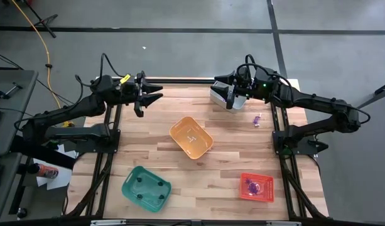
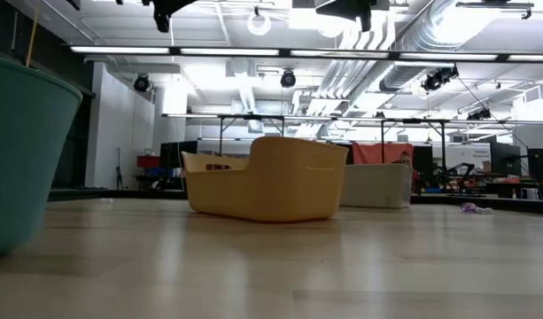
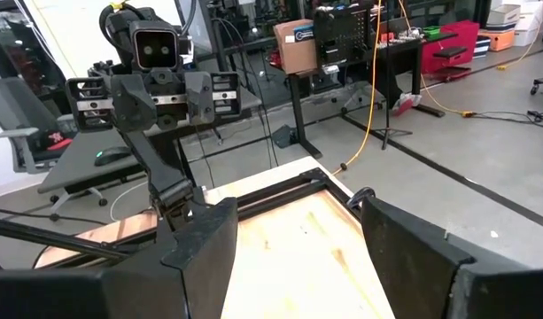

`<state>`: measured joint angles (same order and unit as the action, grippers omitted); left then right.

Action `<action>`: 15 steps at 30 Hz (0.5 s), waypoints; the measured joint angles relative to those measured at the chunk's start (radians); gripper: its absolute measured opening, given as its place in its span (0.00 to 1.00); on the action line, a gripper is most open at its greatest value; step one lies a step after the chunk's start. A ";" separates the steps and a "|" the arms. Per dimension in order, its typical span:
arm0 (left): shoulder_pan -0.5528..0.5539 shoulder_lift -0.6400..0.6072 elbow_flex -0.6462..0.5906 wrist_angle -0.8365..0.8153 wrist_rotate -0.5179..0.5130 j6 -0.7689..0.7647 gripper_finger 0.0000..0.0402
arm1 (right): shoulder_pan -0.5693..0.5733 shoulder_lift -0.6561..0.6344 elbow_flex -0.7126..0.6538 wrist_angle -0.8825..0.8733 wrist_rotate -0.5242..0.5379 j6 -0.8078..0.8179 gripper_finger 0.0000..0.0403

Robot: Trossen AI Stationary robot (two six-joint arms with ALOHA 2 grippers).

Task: Sort Halloween decoration
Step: Put the white bone toy into the yellow bin

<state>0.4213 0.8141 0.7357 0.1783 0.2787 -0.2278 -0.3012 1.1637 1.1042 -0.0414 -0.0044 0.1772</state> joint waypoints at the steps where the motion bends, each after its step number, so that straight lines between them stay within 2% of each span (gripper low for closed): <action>1: 0.000 0.000 0.000 0.000 0.000 -0.004 0.39 | 0.000 0.000 0.000 0.000 0.000 0.000 0.59; 11: 0.000 0.000 0.000 0.000 -0.001 -0.006 0.39 | 0.000 0.000 0.000 -0.009 0.000 0.006 0.59; 15: 0.000 0.000 0.000 0.000 -0.001 -0.006 0.39 | 0.000 0.000 0.000 -0.186 0.004 0.108 0.59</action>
<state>0.4213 0.8143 0.7357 0.1783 0.2779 -0.2334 -0.3008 1.1633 1.1042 -0.2279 -0.0005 0.2854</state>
